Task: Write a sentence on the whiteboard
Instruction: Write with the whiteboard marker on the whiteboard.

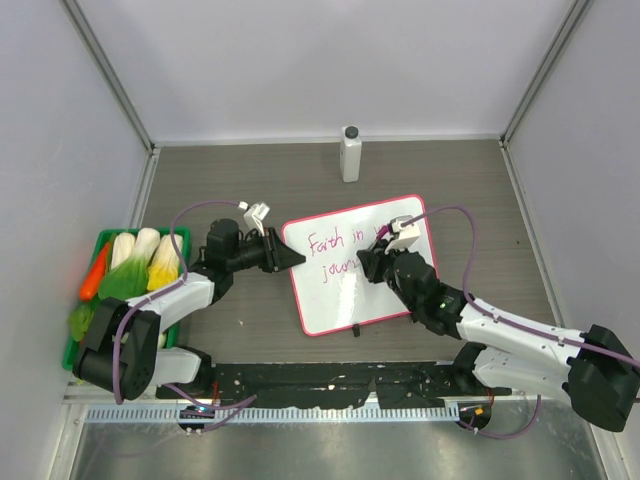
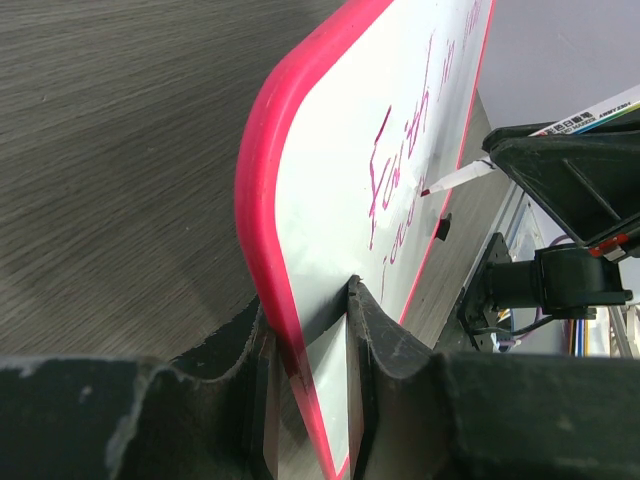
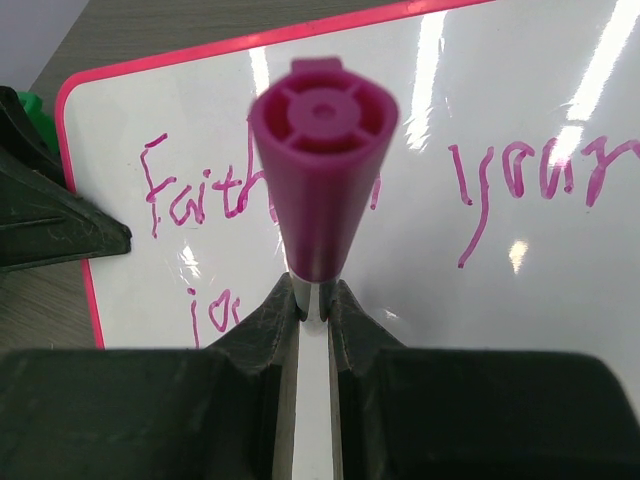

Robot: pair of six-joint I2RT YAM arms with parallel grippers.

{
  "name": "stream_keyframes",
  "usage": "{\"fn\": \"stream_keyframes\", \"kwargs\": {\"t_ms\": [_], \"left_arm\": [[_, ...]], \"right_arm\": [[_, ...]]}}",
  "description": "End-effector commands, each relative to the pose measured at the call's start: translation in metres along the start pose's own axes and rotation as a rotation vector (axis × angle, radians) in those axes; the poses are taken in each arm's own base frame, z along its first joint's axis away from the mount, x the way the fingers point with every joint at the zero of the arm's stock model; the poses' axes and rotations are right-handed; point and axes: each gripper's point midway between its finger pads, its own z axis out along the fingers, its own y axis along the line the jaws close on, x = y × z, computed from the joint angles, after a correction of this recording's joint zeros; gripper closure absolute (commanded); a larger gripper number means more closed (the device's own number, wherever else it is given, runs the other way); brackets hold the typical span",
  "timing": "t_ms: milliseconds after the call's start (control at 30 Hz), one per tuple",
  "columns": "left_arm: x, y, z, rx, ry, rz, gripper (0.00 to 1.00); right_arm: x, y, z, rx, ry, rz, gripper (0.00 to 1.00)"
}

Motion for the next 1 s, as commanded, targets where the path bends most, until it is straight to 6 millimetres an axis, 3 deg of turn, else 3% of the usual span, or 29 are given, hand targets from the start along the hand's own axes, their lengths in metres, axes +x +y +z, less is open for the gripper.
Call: {"fn": "stream_keyframes", "kwargs": {"t_ms": [0, 467, 700, 967], "left_arm": [[0.001, 0.059, -0.002, -0.26, -0.029, 0.135, 1.0], [0.001, 0.059, -0.002, -0.26, -0.028, 0.137, 1.0], [0.001, 0.058, -0.002, -0.258, -0.028, 0.14, 1.0], [0.001, 0.058, -0.002, -0.259, -0.028, 0.141, 1.0]], "right_arm": [[0.004, -0.003, -0.001, 0.004, 0.005, 0.007, 0.99], [-0.034, 0.003, 0.005, 0.03, -0.093, -0.003, 0.99], [-0.038, -0.002, 0.009, 0.071, -0.106, 0.0, 0.99], [-0.029, -0.009, 0.007, 0.099, -0.078, -0.011, 0.99]]}}
